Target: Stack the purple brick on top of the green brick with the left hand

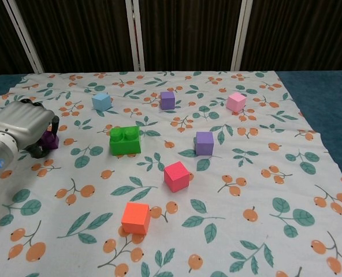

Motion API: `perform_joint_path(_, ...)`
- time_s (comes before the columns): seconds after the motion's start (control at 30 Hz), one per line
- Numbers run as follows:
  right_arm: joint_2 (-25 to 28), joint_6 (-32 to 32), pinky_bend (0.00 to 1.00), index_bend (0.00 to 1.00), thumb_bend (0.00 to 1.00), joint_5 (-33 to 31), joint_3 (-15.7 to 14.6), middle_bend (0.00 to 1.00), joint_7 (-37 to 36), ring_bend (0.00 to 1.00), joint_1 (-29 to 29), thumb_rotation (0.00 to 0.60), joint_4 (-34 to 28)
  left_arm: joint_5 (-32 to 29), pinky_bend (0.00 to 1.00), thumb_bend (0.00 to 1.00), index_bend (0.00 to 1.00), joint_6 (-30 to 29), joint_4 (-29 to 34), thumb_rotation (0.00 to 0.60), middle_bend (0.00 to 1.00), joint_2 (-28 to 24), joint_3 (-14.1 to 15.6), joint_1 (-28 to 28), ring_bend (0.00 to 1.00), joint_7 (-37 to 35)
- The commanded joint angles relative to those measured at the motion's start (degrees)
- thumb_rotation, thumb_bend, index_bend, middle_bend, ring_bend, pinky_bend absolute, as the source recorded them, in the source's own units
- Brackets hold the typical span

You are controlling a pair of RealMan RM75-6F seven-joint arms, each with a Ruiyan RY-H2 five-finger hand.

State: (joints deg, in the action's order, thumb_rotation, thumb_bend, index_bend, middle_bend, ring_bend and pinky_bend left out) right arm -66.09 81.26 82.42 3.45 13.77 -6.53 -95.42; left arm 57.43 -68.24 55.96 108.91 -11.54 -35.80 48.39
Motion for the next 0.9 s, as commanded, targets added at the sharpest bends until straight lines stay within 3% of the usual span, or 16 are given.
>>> perform_joint_path(0.03,0.01,0.04,0.0,0.0,0.19,0.04,0.0,0.0,-0.11,0.0,0.02,0.6,-0.02,0.38,0.13,0.39,0.43,-0.55,0.36,0.6,0.49,0.07,-0.17,0.05,0.16,0.08)
perform_joint_path(0.4,0.02,0.18,0.0,0.0,0.19,0.73,-0.32,0.0,-0.46,0.0,0.11,0.6,0.06,1.8,0.13,0.43,0.44,-2.45,7.49,0.6,0.5,-2.79,-0.94,-0.65,0.16,3.9)
perform_joint_path(0.73,0.11,-0.26,0.0,0.0,0.19,0.06,-0.19,0.0,0.46,0.0,-0.01,0.6,-0.4,-5.12,0.13,0.43,0.44,0.74,26.59,0.6,0.5,-8.8,-6.49,-5.29,0.16,12.27)
perform_joint_path(0.9,0.01,-0.55,0.0,0.0,0.19,-0.15,-0.13,0.0,0.63,0.0,-0.17,0.6,-0.32,-10.81,0.13,0.42,0.44,-1.3,34.13,0.6,0.5,-9.82,-8.16,-7.98,0.16,18.63)
